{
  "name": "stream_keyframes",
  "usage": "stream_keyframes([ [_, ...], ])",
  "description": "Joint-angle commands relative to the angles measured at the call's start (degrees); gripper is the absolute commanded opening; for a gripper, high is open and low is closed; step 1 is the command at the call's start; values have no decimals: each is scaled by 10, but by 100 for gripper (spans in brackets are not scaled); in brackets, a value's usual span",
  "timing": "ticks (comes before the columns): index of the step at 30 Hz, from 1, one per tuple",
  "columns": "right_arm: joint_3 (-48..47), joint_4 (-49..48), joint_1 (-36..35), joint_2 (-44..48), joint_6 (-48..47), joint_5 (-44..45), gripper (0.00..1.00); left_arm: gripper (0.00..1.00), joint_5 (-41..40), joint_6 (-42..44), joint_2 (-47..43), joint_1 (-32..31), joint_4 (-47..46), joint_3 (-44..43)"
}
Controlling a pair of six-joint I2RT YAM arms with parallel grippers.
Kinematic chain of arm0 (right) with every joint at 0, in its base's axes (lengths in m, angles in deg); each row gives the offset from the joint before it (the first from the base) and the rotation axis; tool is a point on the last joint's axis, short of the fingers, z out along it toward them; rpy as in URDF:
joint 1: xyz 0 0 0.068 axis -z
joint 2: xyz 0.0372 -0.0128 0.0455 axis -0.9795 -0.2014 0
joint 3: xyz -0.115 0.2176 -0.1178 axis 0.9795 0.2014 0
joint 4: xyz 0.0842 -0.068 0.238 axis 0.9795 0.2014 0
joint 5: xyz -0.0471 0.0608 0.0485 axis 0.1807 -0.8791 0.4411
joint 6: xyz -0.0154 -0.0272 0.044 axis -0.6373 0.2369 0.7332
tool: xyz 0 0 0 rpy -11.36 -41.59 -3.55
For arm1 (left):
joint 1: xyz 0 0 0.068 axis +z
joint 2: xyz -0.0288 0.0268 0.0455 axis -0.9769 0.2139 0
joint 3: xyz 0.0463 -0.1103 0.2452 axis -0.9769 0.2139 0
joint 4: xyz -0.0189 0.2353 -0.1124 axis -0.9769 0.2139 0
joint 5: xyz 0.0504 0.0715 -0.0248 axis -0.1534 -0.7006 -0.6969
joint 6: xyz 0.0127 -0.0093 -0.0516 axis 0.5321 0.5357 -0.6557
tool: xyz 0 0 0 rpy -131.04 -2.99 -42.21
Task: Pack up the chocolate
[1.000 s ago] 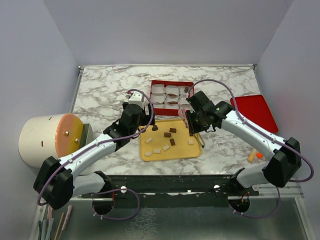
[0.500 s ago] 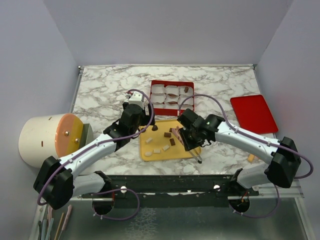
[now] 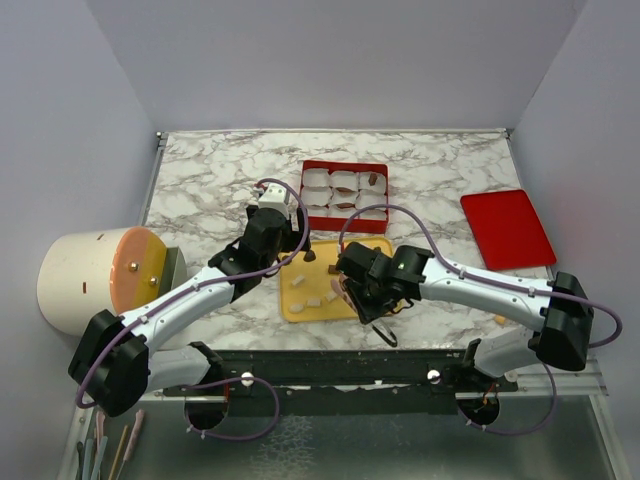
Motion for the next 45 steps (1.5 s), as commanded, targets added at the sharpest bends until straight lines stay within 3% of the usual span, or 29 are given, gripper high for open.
stream_keyframes([
  [1, -17, 26, -15, -7, 27, 18, 38, 87, 6, -3, -1, -3, -7, 7],
  [10, -25, 61, -20, -11, 49, 68, 38, 87, 8, -5, 0, -4, -7, 8],
  [45, -38, 27, -20, -63, 41, 49, 40, 87, 13, -7, 7, -5, -9, 7],
])
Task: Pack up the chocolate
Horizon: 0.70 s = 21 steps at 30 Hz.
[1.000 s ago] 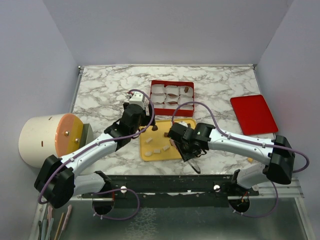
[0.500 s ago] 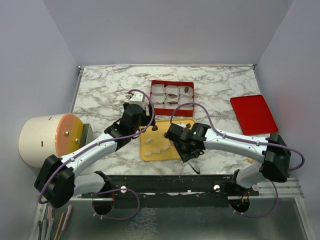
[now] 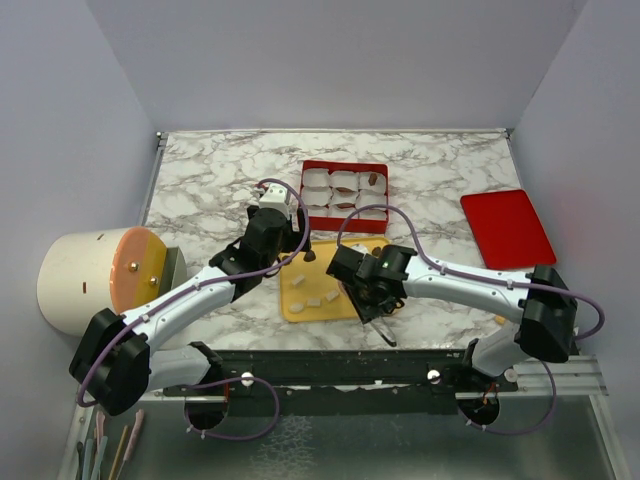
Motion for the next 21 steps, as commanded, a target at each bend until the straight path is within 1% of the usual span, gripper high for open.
stream_keyframes([
  [1, -17, -8, -4, -13, 2, 2, 40, 87, 11, -2, 2, -6, -9, 7],
  [15, -25, -17, -4, -39, 3, 6, 40, 87, 12, 2, 2, -5, -9, 6],
  [21, -22, -5, -4, -45, 4, 13, 37, 87, 14, 2, 2, -5, -11, 5],
])
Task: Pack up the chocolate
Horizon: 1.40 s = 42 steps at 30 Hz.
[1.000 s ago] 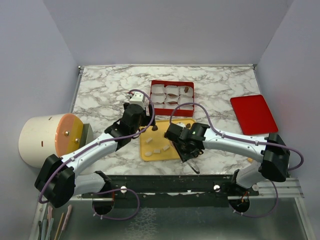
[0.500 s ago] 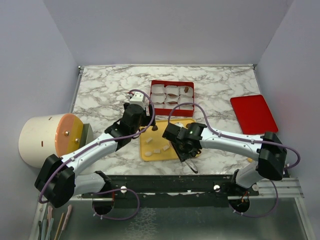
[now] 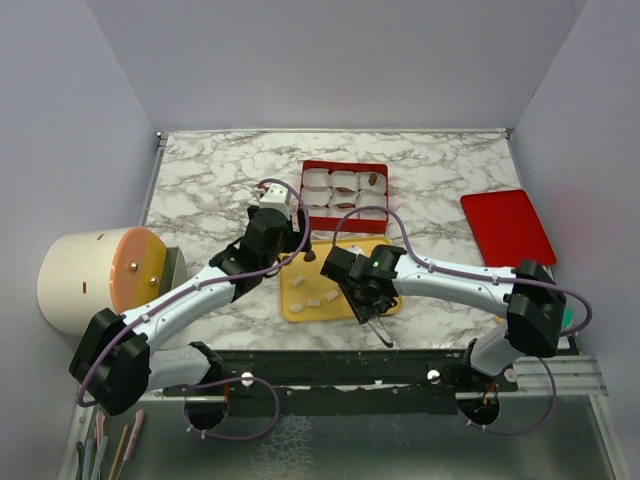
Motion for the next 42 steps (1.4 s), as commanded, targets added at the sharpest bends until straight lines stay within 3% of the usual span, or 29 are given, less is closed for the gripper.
stream_keyframes([
  [1, -13, 3, -4, -9, 5, 16, 36, 87, 13, 2, 2, -4, -11, 6],
  [3, -13, 8, -4, -11, 7, 21, 29, 87, 14, 2, 2, -4, -11, 5],
  [6, -22, 25, -4, -11, 10, 33, 6, 87, 14, 2, 0, -4, -10, 5],
  [8, -30, 33, -4, -6, 11, 37, 1, 87, 13, 1, -1, -4, -10, 6],
  [22, -153, 117, 12, 7, 17, 127, 1, 87, 13, -1, -7, -4, -8, 6],
  [28, -158, 100, 42, -2, -12, 107, 1, 87, 13, 0, -12, -4, -6, 6],
  [31, -148, 95, 42, -2, -24, 92, 5, 87, 14, -1, -12, -4, -6, 7],
  [33, -140, 94, 42, -2, -32, 86, 18, 87, 14, -2, -10, -4, -5, 6],
  [37, -114, 86, 42, -4, -41, 71, 31, 87, 14, -4, -5, -4, -1, 4],
  [42, -80, 60, 42, -3, -52, 59, 39, 87, 14, -6, -6, -5, -1, 5],
])
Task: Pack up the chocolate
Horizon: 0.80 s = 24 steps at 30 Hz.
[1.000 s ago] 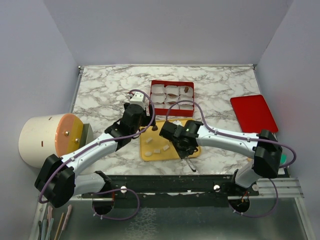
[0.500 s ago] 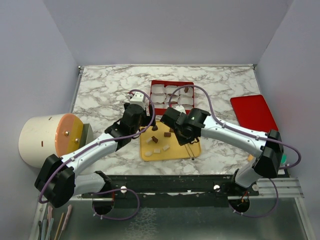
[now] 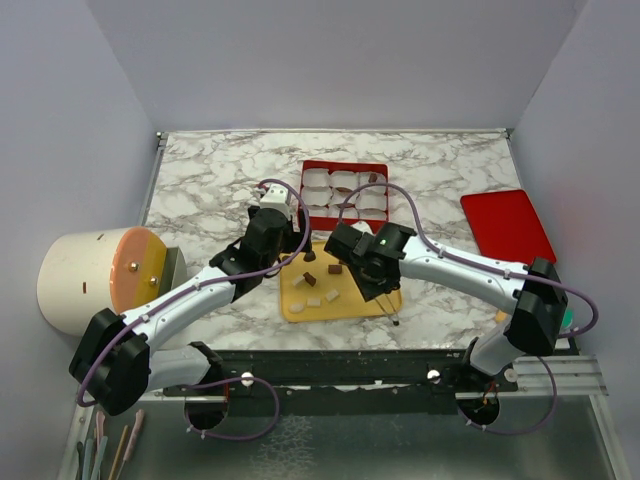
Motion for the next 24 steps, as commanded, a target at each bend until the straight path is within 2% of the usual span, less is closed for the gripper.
stream_keyframes([
  [1, 27, -26, -3, -2, -19, -21, 41, 87, 11, -5, -7, -3, 0, 5],
  [10, 53, -59, 4, -8, -47, -27, 44, 87, 10, -5, -5, -2, -1, 6],
  [24, 81, -117, 67, -19, -101, -42, 45, 87, 8, 0, -3, -2, -5, 7],
])
